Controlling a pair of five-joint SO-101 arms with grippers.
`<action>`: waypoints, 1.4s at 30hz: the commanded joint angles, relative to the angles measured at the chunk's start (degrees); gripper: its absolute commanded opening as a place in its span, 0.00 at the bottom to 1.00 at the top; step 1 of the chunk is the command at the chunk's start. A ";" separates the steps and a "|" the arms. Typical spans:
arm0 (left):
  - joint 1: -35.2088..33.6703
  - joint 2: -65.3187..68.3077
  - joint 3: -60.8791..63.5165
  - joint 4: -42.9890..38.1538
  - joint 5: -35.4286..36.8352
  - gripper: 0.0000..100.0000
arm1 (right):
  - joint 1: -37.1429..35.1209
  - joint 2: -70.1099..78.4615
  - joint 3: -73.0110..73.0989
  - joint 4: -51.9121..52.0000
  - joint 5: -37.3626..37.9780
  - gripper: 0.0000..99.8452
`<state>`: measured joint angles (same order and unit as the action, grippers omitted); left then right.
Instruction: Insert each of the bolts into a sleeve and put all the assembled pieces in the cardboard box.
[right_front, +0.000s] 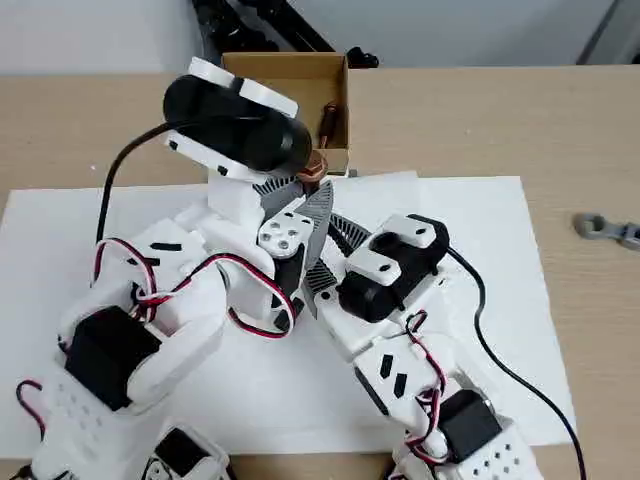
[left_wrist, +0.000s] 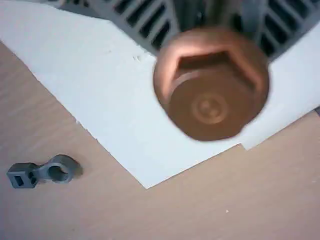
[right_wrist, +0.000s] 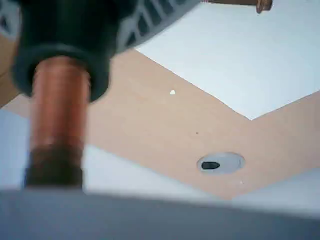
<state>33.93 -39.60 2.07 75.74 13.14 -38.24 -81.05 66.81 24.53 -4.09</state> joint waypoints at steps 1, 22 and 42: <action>1.85 -1.23 -0.31 -1.93 -0.35 0.01 | 0.31 0.31 -0.97 -0.92 -0.44 0.00; 1.41 -1.58 4.70 -1.67 -4.13 0.03 | 0.31 0.04 -0.97 -0.92 -0.35 0.00; -9.14 -1.58 3.56 3.34 -4.31 0.16 | 0.31 0.40 -1.23 -0.92 -0.35 0.00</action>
<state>25.67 -39.96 7.34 77.49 9.19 -38.59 -80.79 66.90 24.62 -4.09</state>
